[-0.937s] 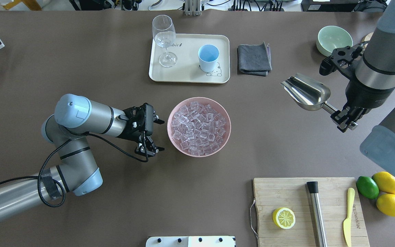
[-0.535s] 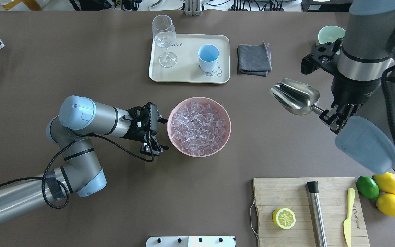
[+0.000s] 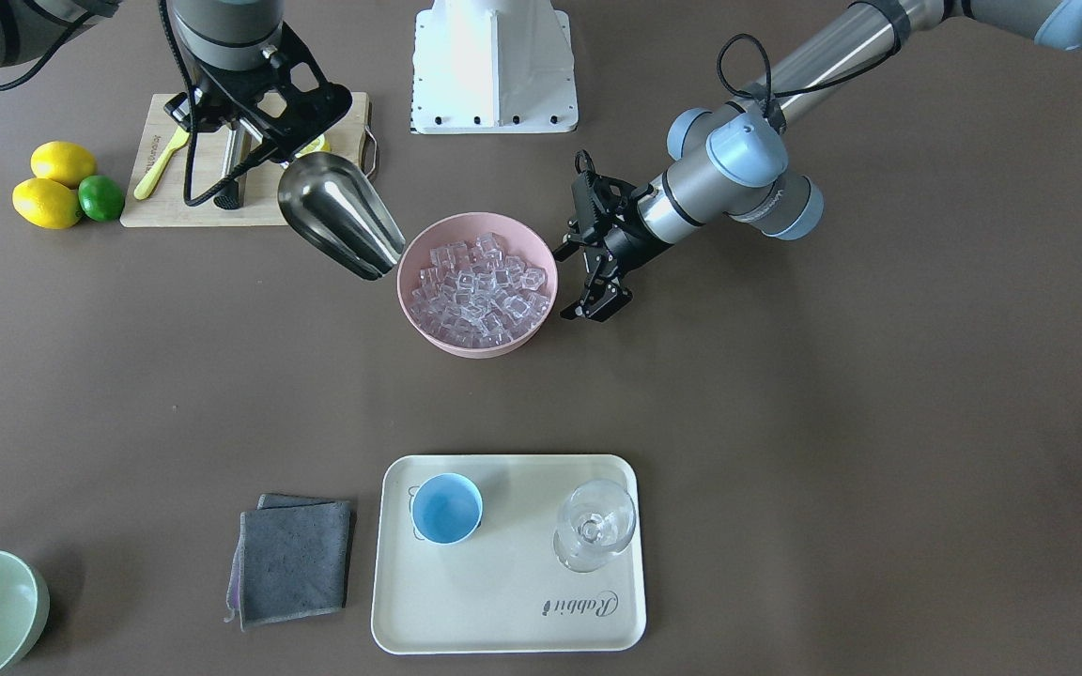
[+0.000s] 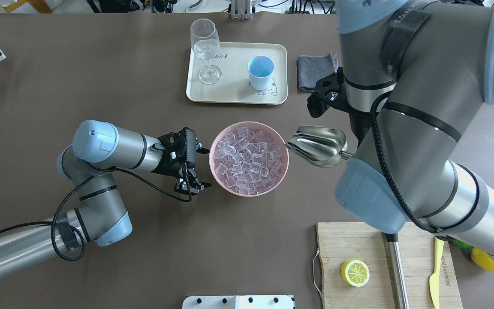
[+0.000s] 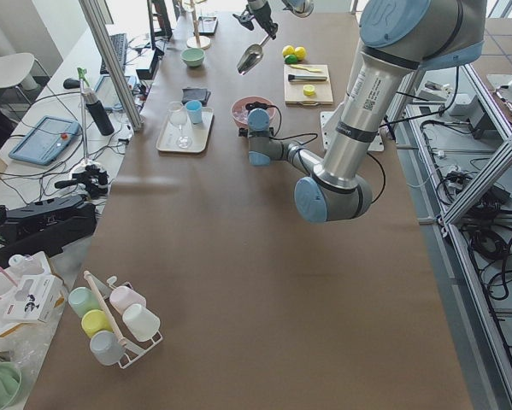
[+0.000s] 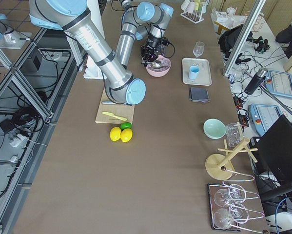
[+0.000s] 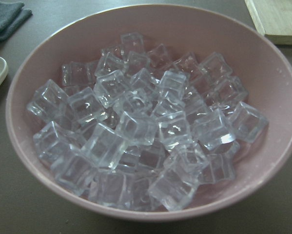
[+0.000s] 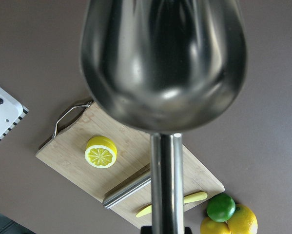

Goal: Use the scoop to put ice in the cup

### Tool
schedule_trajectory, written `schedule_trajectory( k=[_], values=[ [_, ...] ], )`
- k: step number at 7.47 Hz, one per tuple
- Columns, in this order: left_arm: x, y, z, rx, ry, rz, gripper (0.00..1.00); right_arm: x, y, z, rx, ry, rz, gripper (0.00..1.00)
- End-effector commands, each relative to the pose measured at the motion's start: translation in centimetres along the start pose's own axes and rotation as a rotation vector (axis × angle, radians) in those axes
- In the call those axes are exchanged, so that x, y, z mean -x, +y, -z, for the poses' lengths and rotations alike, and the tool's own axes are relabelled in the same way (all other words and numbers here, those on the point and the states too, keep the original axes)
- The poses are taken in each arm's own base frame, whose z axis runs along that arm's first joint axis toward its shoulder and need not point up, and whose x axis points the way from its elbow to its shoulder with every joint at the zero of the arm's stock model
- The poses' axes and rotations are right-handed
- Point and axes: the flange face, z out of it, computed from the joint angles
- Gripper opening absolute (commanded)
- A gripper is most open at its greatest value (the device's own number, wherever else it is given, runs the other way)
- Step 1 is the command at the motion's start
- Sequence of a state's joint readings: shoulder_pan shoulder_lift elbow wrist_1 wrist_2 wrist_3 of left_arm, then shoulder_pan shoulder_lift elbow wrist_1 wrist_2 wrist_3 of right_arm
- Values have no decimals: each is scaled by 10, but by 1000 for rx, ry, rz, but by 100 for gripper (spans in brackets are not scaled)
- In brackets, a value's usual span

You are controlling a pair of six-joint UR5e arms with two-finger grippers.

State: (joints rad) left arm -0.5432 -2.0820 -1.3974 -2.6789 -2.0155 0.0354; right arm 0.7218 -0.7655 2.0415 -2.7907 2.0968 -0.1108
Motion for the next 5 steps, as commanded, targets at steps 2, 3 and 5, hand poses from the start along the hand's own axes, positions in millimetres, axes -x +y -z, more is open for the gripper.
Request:
schedule_trajectory(
  k=[2,3,5],
  values=[
    [2,2,2,2,-3,0,98,58,-33,17,151,-7,46,0],
    [2,2,2,2,-3,0,98,55,-43,14,180,9,38,0],
    [2,3,2,3,-3,1,98,51,-72,13,257,48,9,0]
  ],
)
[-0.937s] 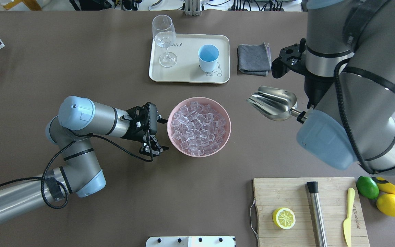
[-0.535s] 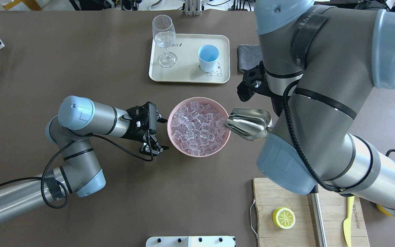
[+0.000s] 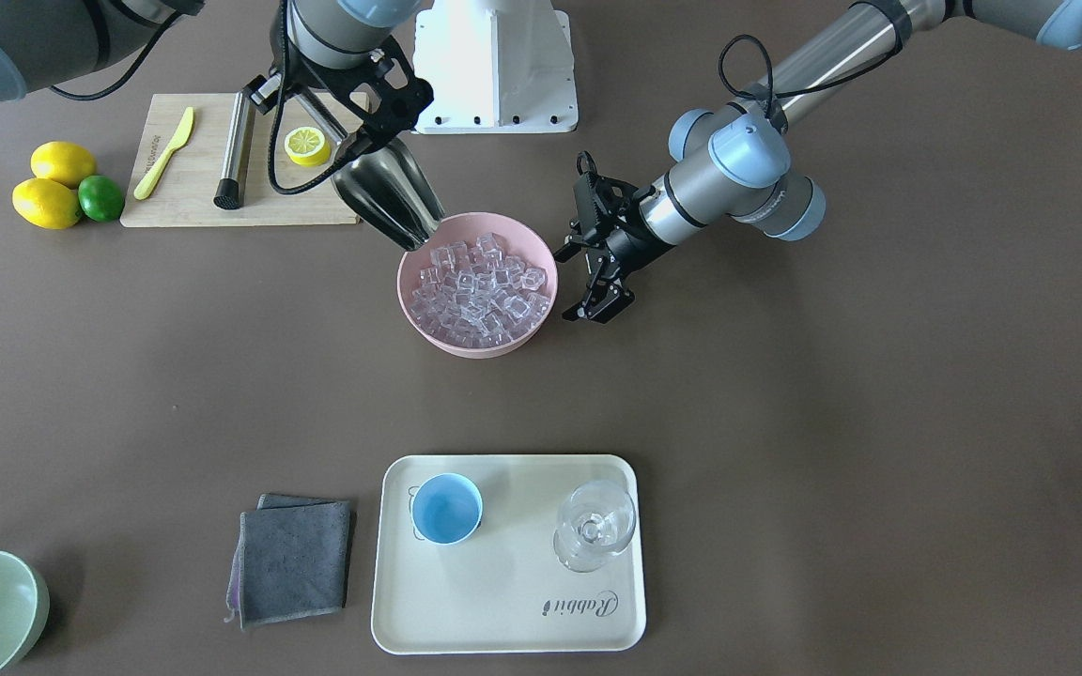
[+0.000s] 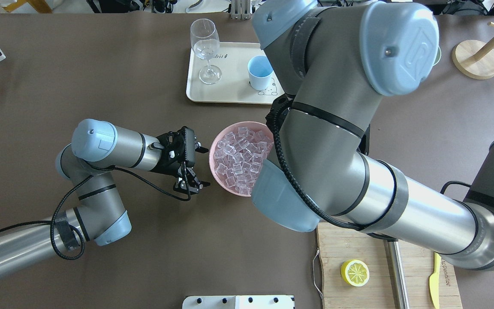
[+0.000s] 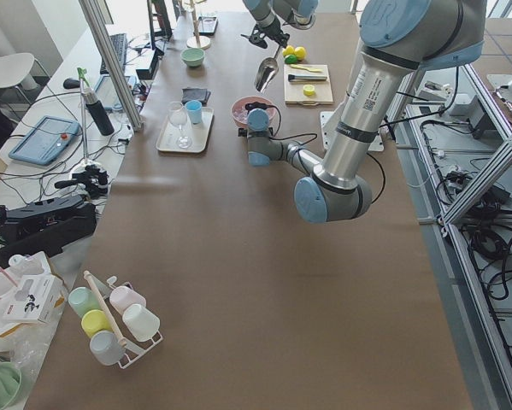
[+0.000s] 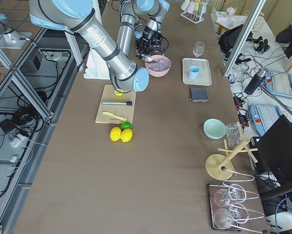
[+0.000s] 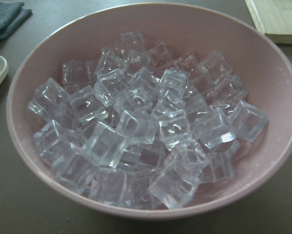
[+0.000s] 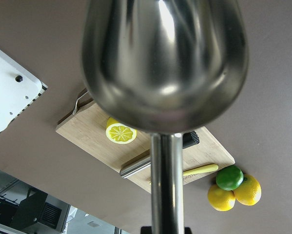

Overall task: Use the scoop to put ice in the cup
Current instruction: 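Lower the scoop into the ice cubes with the right gripper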

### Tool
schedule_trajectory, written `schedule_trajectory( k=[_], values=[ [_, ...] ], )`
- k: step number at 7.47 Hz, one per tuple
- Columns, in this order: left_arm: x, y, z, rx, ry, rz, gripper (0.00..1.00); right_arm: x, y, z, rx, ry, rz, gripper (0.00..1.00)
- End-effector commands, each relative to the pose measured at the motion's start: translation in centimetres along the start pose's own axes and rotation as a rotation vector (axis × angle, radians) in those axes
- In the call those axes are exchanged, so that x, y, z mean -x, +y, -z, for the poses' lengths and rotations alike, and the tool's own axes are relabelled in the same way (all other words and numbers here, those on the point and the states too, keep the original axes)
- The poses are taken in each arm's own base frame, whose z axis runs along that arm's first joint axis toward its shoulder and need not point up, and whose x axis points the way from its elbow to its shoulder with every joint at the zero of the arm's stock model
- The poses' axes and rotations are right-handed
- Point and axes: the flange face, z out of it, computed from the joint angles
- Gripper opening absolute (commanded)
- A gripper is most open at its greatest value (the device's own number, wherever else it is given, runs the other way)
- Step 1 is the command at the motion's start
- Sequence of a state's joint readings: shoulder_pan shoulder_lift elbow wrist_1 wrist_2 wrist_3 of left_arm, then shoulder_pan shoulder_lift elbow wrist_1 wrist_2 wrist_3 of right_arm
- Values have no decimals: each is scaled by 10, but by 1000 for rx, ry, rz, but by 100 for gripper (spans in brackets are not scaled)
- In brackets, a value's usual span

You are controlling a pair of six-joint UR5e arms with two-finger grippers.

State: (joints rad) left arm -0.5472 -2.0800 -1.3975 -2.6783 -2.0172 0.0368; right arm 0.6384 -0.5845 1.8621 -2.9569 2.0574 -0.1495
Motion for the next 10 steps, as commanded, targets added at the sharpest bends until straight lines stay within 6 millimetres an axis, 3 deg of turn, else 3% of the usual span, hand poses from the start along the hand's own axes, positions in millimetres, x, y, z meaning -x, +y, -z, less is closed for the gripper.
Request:
schedule_trajectory(
  k=[1,3,8,10],
  values=[
    [0,1,0,1,0,1,98,-2,-36,9,89,26,-24,0],
    [0,4,1,0,0,0,98,9,-58,10,131,49,-10,0],
    [0,5,1,0,0,-1,98,31,-91,-17,174,99,37,0],
    [0,4,1,0,0,-2,98,30,-107,-26,170,103,42,0]
  ],
)
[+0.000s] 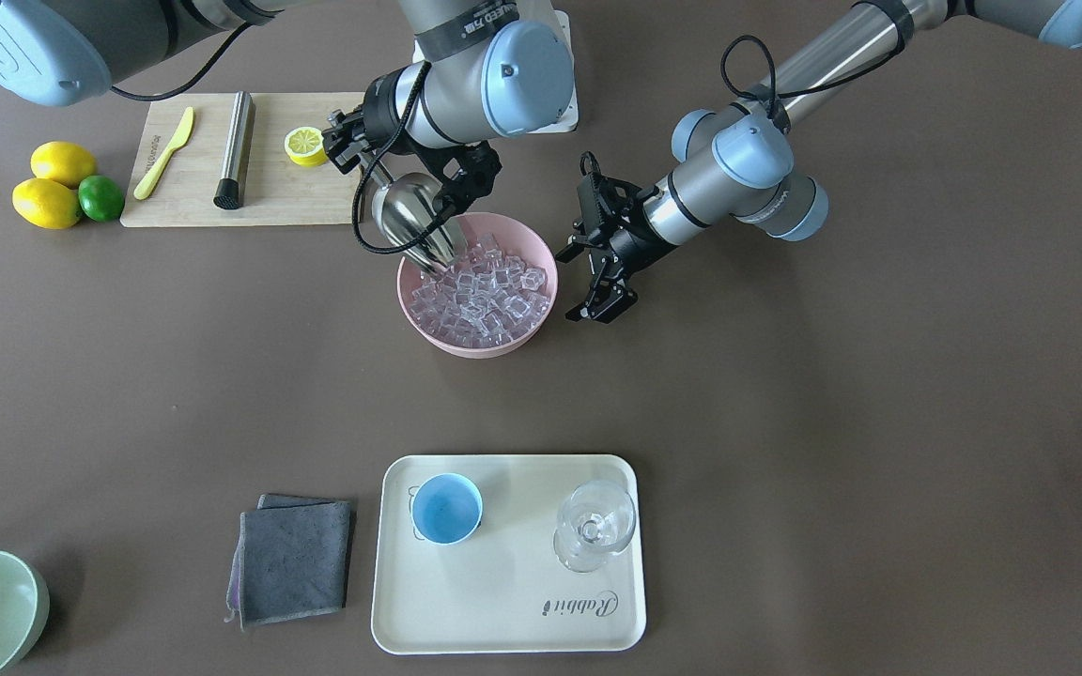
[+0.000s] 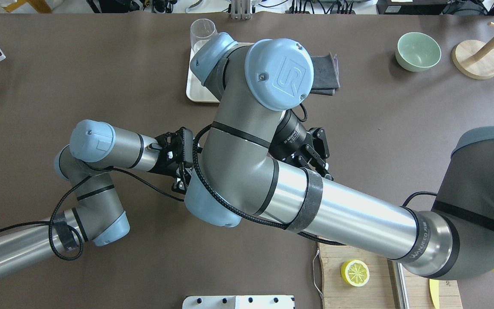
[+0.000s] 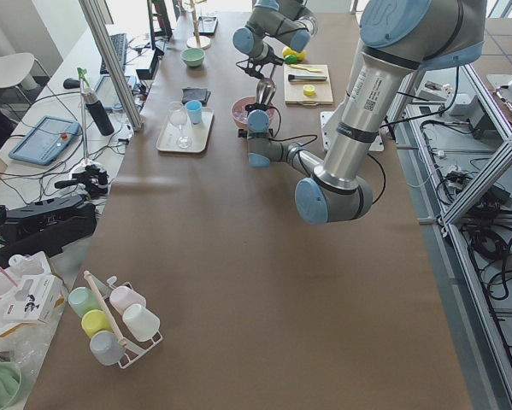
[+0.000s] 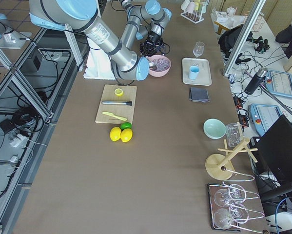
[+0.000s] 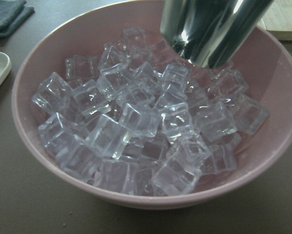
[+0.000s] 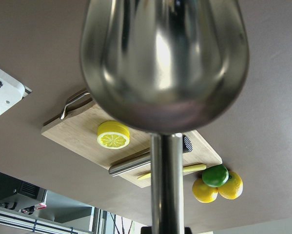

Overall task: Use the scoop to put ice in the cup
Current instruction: 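Lower the scoop into the ice cubes with the right gripper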

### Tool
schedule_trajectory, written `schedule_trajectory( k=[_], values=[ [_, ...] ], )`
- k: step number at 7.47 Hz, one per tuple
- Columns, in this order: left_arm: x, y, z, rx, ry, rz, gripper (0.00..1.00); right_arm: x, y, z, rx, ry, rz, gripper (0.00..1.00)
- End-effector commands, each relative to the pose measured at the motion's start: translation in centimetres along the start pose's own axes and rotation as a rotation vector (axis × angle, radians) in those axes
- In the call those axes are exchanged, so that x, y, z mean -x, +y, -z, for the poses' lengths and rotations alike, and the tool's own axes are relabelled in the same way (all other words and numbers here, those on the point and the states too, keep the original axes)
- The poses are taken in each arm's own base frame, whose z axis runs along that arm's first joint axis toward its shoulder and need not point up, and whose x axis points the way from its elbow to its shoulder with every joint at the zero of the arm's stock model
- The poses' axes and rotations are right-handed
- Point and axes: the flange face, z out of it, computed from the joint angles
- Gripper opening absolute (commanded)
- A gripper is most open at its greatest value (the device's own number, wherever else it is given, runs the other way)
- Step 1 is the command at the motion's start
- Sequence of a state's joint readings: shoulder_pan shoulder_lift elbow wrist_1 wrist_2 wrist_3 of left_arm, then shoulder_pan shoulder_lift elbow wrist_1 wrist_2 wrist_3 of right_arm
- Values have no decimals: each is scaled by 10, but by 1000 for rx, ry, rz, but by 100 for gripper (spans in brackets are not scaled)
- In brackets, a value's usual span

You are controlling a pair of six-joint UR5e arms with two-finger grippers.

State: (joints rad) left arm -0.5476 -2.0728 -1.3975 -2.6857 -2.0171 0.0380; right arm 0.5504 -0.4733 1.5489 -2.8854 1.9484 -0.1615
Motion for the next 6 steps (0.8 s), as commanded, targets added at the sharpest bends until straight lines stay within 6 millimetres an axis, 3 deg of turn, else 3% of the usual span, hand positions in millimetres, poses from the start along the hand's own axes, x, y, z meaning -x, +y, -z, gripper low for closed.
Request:
schedule_trajectory(
  k=[1,4,6],
  values=[
    [0,0,0,0,0,0,98,-1,-23,-9,-11,9,9,0],
    [0,1,0,1,0,0,98,-7,-47,-17,-58,21,30,0],
    [0,1,0,2,0,0,98,-15,-60,-33,-105,43,49,0]
  ],
)
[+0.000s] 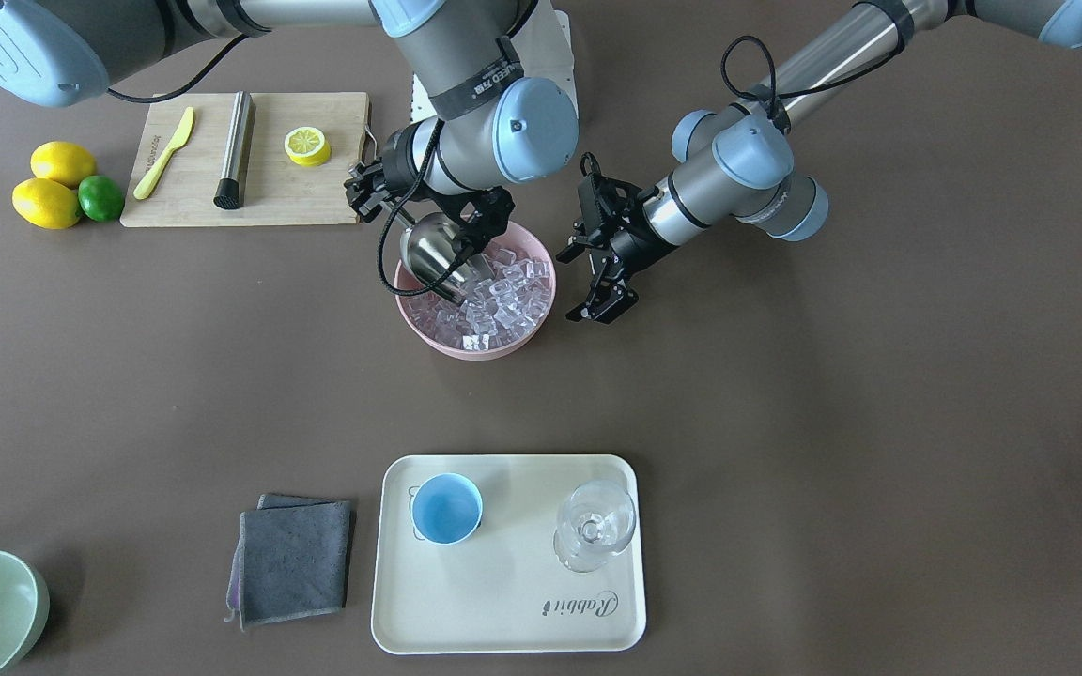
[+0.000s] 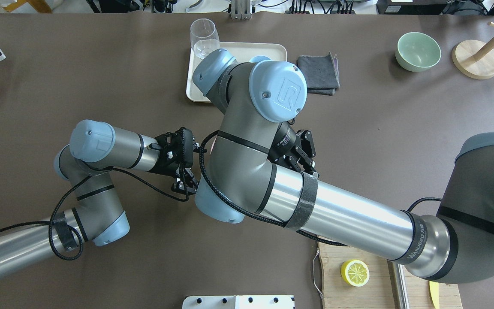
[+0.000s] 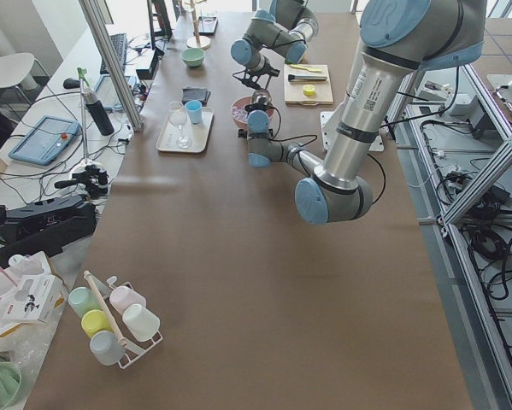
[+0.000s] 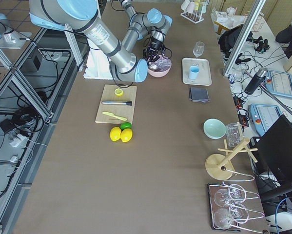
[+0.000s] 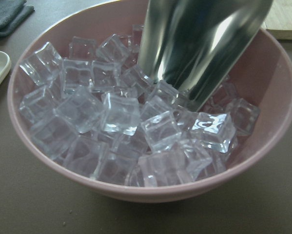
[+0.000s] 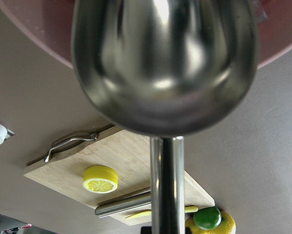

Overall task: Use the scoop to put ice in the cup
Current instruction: 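Lower the scoop into the ice cubes with the right gripper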

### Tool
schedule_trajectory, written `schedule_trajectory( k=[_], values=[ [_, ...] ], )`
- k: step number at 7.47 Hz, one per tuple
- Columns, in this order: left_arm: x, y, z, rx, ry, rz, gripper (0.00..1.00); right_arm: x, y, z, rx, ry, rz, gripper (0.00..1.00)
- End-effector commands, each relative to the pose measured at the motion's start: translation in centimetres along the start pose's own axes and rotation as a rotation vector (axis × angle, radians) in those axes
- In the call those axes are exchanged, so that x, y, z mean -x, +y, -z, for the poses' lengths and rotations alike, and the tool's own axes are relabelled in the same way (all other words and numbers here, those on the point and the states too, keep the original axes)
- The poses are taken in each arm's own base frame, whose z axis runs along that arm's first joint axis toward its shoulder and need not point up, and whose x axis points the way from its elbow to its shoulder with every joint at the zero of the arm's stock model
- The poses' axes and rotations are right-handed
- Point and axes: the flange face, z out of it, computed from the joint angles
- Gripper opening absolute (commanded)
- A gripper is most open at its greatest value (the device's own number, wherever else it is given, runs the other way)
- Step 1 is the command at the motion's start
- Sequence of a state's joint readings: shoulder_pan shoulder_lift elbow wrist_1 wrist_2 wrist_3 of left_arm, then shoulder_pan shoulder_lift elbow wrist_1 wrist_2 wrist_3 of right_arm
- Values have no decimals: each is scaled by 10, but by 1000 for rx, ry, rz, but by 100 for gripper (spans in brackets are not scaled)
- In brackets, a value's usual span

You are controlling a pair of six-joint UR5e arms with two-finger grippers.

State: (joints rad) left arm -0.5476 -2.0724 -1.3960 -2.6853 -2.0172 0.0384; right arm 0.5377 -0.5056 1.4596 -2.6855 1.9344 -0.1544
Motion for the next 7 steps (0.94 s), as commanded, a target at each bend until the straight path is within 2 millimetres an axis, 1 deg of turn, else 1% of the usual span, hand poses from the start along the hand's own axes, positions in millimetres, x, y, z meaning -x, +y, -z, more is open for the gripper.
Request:
schedule_trajectory(
  k=[1,2,3,5,7],
  values=[
    [0,0,0,-1,0,1,98,-8,-9,-16,-59,23,25,0],
    [0,0,0,-1,0,0,98,-11,-3,-23,-99,42,41,0],
    [0,1,0,1,0,2,98,-13,4,-34,-144,62,64,0],
    [0,1,0,1,0,0,98,-12,23,-62,-226,101,108,0],
    [0,1,0,1,-1,2,98,-12,25,-76,-275,108,135,0]
  ],
)
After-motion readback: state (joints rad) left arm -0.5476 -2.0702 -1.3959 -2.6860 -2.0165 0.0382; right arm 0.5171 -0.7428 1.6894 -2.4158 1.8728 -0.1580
